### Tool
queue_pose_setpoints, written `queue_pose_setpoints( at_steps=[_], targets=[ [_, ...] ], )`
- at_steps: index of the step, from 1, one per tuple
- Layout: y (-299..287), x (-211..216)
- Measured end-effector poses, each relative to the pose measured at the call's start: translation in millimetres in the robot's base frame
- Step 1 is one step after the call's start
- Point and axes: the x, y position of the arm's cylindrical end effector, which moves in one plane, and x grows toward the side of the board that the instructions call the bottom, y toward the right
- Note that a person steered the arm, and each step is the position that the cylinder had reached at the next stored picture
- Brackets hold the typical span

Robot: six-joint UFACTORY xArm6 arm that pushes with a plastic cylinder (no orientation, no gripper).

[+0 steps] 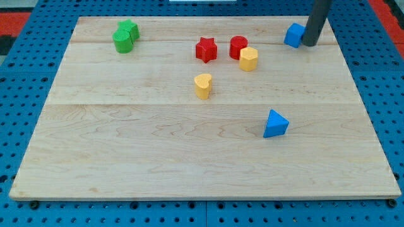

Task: Move your arm parallel to the right of the blue triangle

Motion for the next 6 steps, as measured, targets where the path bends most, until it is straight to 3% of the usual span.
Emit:
queue_pose_setpoints(
  at_steps=[1,2,4,5,6],
  targets=[
    [0,-25],
    [12,-14],
    [4,176],
    [-22,258],
    [-85,316]
  ],
)
